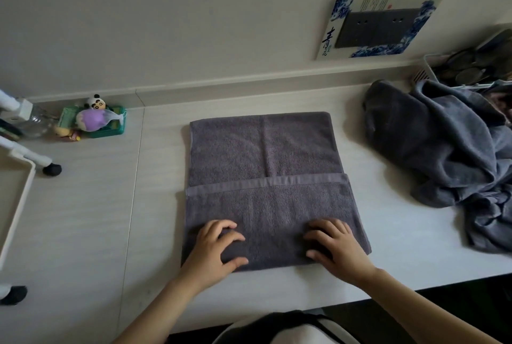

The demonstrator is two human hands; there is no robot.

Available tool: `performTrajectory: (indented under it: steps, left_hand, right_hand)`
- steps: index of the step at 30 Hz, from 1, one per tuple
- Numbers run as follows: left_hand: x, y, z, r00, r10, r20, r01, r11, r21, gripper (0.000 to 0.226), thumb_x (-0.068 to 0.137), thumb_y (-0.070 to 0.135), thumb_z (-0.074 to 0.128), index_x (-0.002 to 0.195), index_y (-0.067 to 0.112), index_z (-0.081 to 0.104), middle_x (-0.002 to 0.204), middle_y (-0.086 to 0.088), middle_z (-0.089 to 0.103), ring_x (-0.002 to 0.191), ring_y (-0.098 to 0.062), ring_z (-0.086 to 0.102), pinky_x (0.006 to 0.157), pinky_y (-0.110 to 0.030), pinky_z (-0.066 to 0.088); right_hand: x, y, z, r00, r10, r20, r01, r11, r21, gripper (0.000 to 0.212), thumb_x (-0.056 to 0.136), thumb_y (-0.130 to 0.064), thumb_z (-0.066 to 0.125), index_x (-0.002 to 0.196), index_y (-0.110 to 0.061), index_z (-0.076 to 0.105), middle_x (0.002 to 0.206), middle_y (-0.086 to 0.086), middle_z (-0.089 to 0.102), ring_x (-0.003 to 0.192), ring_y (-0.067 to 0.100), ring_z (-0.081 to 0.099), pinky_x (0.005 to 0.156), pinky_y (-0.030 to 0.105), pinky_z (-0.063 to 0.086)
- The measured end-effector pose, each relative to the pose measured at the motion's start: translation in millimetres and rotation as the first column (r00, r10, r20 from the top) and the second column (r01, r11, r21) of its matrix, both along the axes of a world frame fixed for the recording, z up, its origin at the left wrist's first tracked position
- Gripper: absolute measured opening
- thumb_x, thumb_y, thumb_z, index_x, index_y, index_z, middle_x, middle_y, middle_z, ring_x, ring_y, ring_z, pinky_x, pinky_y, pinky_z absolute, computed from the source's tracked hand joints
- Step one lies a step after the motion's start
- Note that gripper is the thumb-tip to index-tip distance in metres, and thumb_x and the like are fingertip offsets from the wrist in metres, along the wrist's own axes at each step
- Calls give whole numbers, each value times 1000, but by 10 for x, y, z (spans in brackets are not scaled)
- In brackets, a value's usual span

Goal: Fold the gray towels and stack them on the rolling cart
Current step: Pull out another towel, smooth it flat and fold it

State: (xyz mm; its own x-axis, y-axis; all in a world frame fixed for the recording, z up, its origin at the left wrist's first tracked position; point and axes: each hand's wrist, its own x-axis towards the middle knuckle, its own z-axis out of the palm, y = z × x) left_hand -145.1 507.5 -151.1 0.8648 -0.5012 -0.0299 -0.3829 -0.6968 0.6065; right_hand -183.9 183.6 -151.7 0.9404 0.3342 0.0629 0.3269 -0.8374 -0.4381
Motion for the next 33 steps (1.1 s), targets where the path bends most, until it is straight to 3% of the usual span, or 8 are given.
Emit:
performTrajectory:
  steps: [6,13,18,20,22,24,27,33]
  left_hand:
    - [-93,43,-96,997,-59,-49,56,997,-47,37,62,58,69,91,37,59,138,11,34,135,-2,17,111,-15,8]
    - [-69,-31,-91,997,59,-56,-64,995,-82,18,66,47,65,75,32,67,127,6,51,123,-8,34,108,-13,16]
    - [-30,-89,15,985,124,-124,-132,989,-63,8,64,36,76,64,33,69,121,17,49,116,-3,34,101,-2,13]
    - [29,-85,122,970,125,-210,-135,990,-29,28,67,24,81,56,44,63,117,26,45,114,-1,34,95,3,12]
    - [99,-70,271,941,109,-321,-115,993,0,39,68,23,82,53,53,61,113,31,45,110,3,38,90,4,17]
    - [183,-47,412,887,86,-453,-94,996,6,38,68,25,82,58,56,63,106,31,54,103,9,48,87,1,28]
    - [317,-33,642,791,43,-610,-29,999,33,18,66,27,83,64,39,70,74,20,69,74,6,60,74,-16,47]
    - [717,-10,1135,570,-119,-813,107,992,-70,12,70,24,78,75,21,68,52,12,60,51,3,48,53,-13,36]
  right_hand:
    - [-86,-113,-36,990,111,-86,-114,993,-25,37,77,-49,60,111,-36,55,139,0,47,131,21,36,102,42,32]
    - [-36,-19,-29,996,-60,-59,67,990,125,19,79,-40,57,86,-30,71,120,-4,64,119,13,46,96,41,38]
    - [14,5,27,987,-111,-120,128,981,147,19,75,-40,57,79,-29,72,112,-7,68,113,6,47,91,40,43]
    - [48,5,110,979,-108,-173,135,979,155,21,76,-40,59,80,-26,74,110,-8,68,113,2,48,93,37,45]
    - [102,-12,260,952,-106,-286,150,979,136,13,79,-33,67,86,-25,74,108,-14,66,112,1,50,96,21,41]
    - [173,-31,437,898,-98,-429,148,986,83,9,81,-28,70,86,-35,69,97,-22,64,98,-3,55,80,4,38]
    - [337,-27,702,812,1,-584,40,998,57,22,83,-30,67,74,-47,56,81,-19,63,76,-1,56,66,8,41]
    - [757,-22,1180,675,109,-730,-94,994,61,11,84,-40,65,76,-45,59,81,-21,63,77,-5,56,78,14,43]
